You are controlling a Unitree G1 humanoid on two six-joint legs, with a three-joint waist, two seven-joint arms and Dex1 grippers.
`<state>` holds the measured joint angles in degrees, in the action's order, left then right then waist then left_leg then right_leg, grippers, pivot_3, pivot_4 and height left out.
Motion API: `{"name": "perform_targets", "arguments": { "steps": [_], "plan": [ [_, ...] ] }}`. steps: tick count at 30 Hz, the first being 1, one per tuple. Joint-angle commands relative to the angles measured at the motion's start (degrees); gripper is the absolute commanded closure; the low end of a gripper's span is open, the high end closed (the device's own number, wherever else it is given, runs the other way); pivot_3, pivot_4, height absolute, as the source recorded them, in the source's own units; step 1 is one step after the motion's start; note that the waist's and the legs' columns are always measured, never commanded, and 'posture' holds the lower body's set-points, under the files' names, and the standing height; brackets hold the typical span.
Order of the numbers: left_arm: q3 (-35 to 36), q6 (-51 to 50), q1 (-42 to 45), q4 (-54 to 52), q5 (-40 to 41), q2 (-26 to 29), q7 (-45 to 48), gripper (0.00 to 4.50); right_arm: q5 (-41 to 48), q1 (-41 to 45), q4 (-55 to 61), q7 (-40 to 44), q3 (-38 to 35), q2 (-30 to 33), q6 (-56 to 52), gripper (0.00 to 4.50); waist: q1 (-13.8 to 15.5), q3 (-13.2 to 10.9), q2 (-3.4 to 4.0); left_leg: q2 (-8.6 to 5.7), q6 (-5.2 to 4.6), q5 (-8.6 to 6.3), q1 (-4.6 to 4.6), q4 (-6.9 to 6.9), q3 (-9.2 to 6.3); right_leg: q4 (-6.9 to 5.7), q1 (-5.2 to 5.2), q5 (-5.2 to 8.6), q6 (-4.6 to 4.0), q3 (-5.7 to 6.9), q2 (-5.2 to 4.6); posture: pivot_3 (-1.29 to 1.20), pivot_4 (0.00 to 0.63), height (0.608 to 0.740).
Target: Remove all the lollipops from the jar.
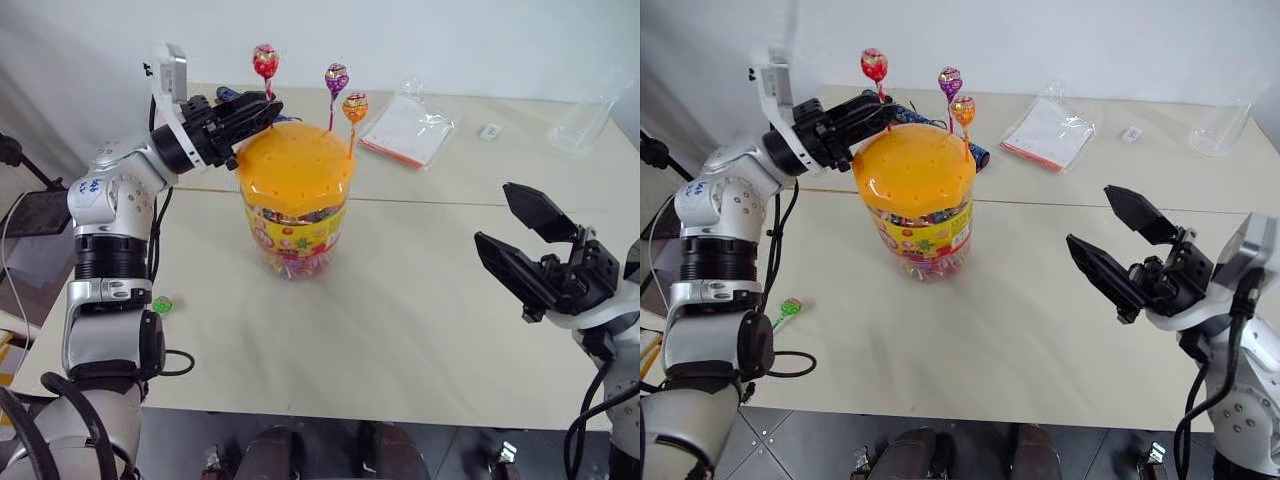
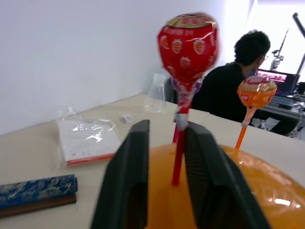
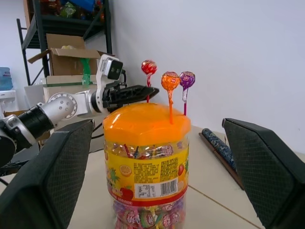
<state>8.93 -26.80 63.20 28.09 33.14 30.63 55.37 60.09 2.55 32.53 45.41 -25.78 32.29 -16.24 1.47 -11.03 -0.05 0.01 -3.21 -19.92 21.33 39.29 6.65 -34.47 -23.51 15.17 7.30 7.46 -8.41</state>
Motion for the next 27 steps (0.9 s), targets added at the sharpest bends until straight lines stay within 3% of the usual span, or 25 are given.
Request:
{"name": "perform_targets", "arguments": {
  "steps": [1, 5, 8, 10, 12, 15, 19, 23, 27],
  "plan": [
    [1.7, -0.9, 1.3, -0.4, 0.9, 0.5, 1.3, 4.48, -0.4, -0.8, 1.7, 0.8, -1.6, -0.3, 2.2, 0.0, 0.0, 0.0, 0.0, 0.01, 0.0, 0.0, -0.01, 0.0, 0.0, 0.0, 0.01, 0.0, 0.0, 0.01, 0.0, 0.0, 0.15, 0.74],
    [4.0, -1.8, 1.2, -1.5, 2.7, -0.1, 1.7, 4.48, -1.4, -1.0, 0.9, 1.5, -0.8, -0.6, 3.2, 0.0, -0.1, 0.0, 0.0, 0.03, 0.0, 0.0, -0.01, 0.0, -0.01, -0.02, 0.0, 0.0, 0.0, 0.02, 0.02, 0.0, 0.15, 0.74],
    [9.6, -4.2, 1.1, -3.2, 6.7, -0.2, -2.4, 4.48, -2.2, 1.5, -0.4, 2.0, 0.7, -0.2, 3.2, 0.0, -0.2, 0.0, -0.02, 0.03, 0.0, 0.0, -0.01, 0.0, -0.02, -0.02, 0.0, 0.0, 0.0, 0.02, 0.02, 0.0, 0.15, 0.74],
    [12.4, -5.8, 0.0, -5.0, 7.8, 1.4, -5.4, 4.48, -2.7, 3.5, -1.2, 3.0, 2.2, 0.4, 2.7, 0.0, -0.5, 0.0, -0.03, 0.05, 0.0, 0.0, -0.02, 0.0, -0.03, -0.02, -0.01, 0.0, 0.0, 0.01, 0.01, 0.0, 0.15, 0.74],
    [11.2, -9.0, -3.4, -8.6, 4.6, 6.9, -6.6, 4.48, -5.0, 6.1, -2.4, 5.4, 4.7, 1.5, 2.9, 0.0, -1.4, 0.0, -0.03, 0.08, 0.01, 0.0, -0.03, -0.02, -0.05, -0.04, -0.02, 0.0, 0.0, 0.03, 0.01, 0.0, 0.15, 0.74],
    [9.7, -20.7, -11.4, -16.8, 1.9, 17.4, -10.8, 4.48, -6.9, 10.9, -4.6, 10.1, 8.6, 3.4, 2.6, 0.0, -2.4, 0.0, -0.01, 0.1, 0.05, -0.01, -0.13, -0.17, 0.03, -0.11, -0.08, 0.02, -0.02, 0.01, 0.04, 0.0, 0.15, 0.74],
    [16.3, -32.8, -24.2, -28.5, 5.4, 25.1, -14.1, 4.48, -10.1, 15.2, -8.2, 17.7, 13.3, 5.7, 2.9, 0.0, -2.1, -0.1, -0.07, 0.12, 0.06, -0.03, -0.1, -0.16, -0.06, -0.15, -0.09, 0.03, -0.04, 0.0, -0.01, 0.0, 0.15, 0.74],
    [24.0, -43.5, -44.9, -45.1, 9.2, 26.6, -13.7, 4.48, -12.0, 17.3, -11.6, 25.2, 16.6, 8.2, 2.6, 0.0, -1.6, -0.2, -0.13, 0.09, 0.09, -0.13, -0.07, -0.11, -0.19, -0.1, -0.04, 0.04, -0.05, 0.0, -0.08, 0.0, 0.15, 0.74],
    [25.6, -47.8, -61.5, -56.7, 11.8, 23.9, -14.0, 4.48, -14.9, 19.1, -14.4, 29.8, 19.5, 9.1, 3.2, 0.0, -1.2, -0.2, -0.19, 0.07, 0.13, -0.18, 0.01, -0.01, -0.64, -0.12, 0.09, 0.08, -0.13, -0.11, -0.14, 0.0, 0.15, 0.74]
  ]
}}
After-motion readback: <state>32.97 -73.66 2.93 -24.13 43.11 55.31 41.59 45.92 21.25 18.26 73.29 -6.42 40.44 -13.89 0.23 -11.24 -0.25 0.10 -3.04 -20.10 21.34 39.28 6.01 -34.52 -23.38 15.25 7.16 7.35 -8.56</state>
